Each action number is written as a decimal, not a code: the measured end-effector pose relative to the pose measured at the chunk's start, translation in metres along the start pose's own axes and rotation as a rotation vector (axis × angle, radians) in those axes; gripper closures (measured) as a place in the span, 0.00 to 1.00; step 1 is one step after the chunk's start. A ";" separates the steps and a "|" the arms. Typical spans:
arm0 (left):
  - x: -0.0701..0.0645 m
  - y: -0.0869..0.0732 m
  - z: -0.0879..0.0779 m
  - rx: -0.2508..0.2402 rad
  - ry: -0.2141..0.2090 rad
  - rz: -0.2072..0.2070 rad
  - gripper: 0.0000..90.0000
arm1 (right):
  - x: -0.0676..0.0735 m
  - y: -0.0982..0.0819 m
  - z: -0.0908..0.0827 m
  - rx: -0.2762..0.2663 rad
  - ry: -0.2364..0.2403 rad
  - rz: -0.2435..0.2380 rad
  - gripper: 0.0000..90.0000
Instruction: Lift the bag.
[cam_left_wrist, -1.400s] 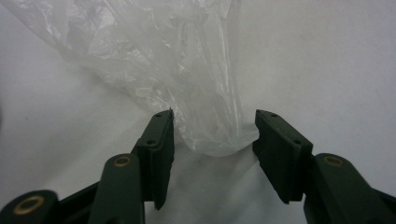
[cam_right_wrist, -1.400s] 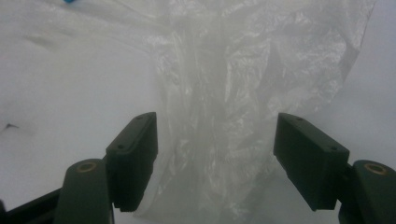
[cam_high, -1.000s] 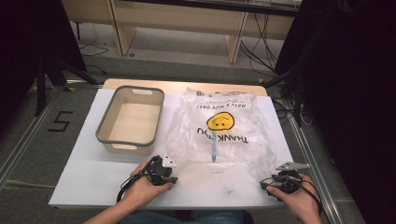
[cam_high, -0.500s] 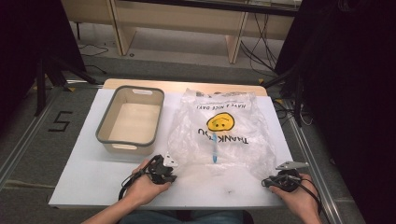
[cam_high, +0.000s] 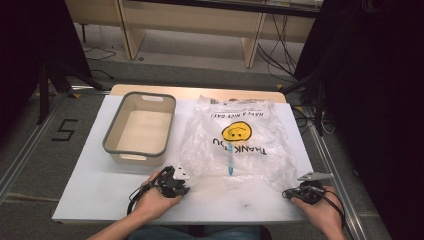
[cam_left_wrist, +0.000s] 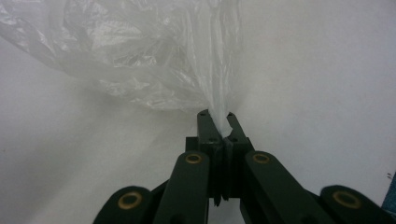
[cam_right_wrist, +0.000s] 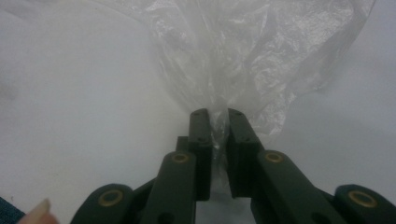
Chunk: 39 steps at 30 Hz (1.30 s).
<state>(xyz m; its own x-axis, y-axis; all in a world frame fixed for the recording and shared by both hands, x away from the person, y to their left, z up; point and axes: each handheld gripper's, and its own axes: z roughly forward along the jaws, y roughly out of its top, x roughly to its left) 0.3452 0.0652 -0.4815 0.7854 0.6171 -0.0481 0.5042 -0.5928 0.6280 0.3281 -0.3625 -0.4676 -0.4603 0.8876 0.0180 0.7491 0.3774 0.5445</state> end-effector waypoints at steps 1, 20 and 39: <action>-0.001 0.000 0.000 -0.012 -0.006 0.003 0.99 | -0.001 0.000 0.000 -0.003 0.003 0.009 0.95; 0.007 0.008 -0.026 -0.271 0.052 0.034 0.99 | -0.009 0.000 -0.011 -0.093 -0.023 0.067 1.00; 0.004 0.023 -0.055 -0.475 0.118 0.093 0.99 | -0.006 0.012 -0.028 -0.223 -0.083 0.071 1.00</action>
<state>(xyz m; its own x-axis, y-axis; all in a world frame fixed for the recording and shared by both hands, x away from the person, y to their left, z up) 0.3405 0.0829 -0.4245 0.7596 0.6433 0.0962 0.1931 -0.3642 0.9111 0.3269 -0.3710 -0.4377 -0.3627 0.9319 -0.0009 0.6501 0.2538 0.7162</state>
